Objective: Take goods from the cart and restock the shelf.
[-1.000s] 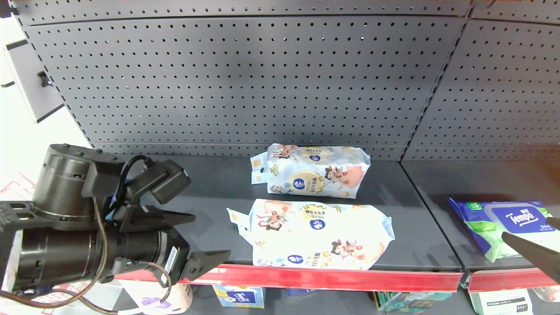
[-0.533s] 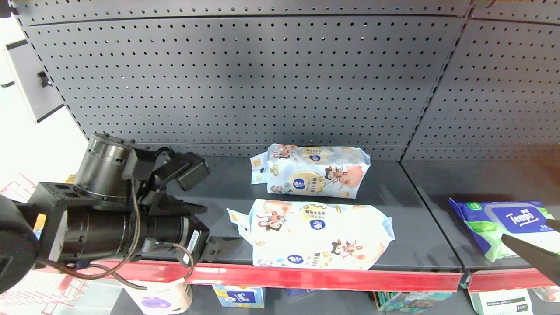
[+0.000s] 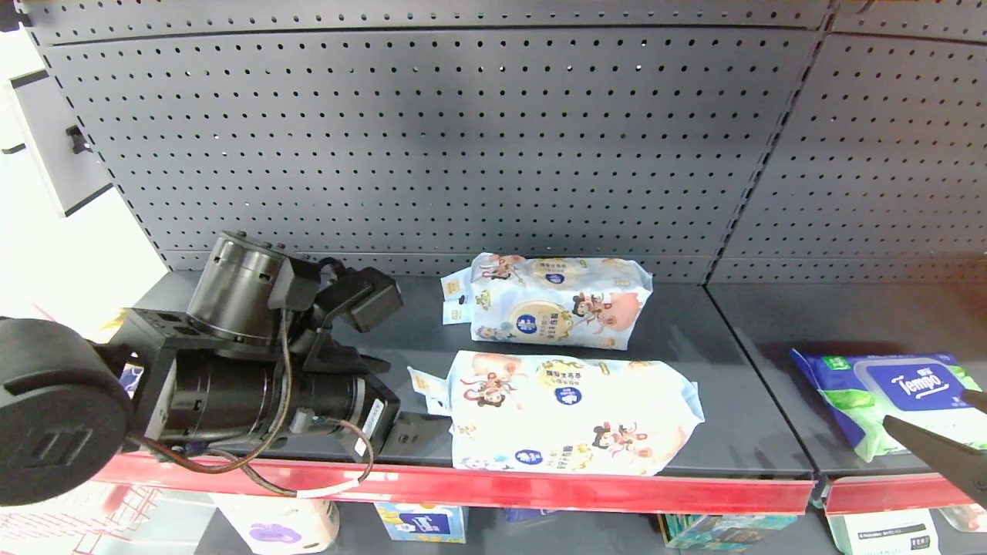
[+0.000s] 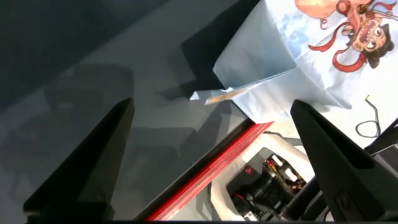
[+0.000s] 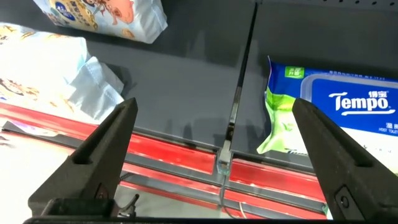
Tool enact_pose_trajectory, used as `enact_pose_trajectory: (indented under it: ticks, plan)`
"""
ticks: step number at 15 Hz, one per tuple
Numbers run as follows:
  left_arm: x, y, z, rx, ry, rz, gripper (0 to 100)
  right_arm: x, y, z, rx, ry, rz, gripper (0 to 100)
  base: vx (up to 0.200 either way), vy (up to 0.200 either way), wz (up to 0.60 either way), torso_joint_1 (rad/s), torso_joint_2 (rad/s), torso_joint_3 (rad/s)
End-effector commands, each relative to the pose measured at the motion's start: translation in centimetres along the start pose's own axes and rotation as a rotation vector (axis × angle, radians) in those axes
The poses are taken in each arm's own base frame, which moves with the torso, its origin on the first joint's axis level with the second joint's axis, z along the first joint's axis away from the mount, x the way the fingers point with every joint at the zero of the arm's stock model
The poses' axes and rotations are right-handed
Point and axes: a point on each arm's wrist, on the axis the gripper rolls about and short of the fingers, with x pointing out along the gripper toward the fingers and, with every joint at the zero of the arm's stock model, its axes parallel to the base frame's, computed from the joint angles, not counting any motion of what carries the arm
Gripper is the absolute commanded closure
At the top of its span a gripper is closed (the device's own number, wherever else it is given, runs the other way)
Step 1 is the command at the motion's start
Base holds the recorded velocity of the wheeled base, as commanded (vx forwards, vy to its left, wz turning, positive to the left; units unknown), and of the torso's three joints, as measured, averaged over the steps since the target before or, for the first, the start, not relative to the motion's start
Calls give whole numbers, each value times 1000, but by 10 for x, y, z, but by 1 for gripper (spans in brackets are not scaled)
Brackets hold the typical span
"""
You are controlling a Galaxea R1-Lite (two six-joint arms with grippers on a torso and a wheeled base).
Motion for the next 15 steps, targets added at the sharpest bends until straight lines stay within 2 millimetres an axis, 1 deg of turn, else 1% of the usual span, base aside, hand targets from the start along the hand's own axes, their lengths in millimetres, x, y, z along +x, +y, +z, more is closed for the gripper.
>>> enact_pose_trajectory:
  ticks: [1,3,11,13,15]
  plan:
    - [4,-3,2,7,3,-11,0,-2,1,-2,-2,-4,0,0,0,0,0,0,0,0]
    - [4,-4,2,7,4,-14,0,-3,1,-6,2,3,0,0,0,0,0,0,0,0]
    - [4,-8,3,15,3,-18,0,-3,2,-7,2,3,0,0,0,0,0,0,0,0]
    - [1,-6,1,7,2,-9,0,-4,2,-7,2,2,0,0,0,0,0,0,0,0]
    - [-12,-5,2,-28,-32,14,0,-4,2,-7,1,-3,-4,0,0,0,0,0,0,0]
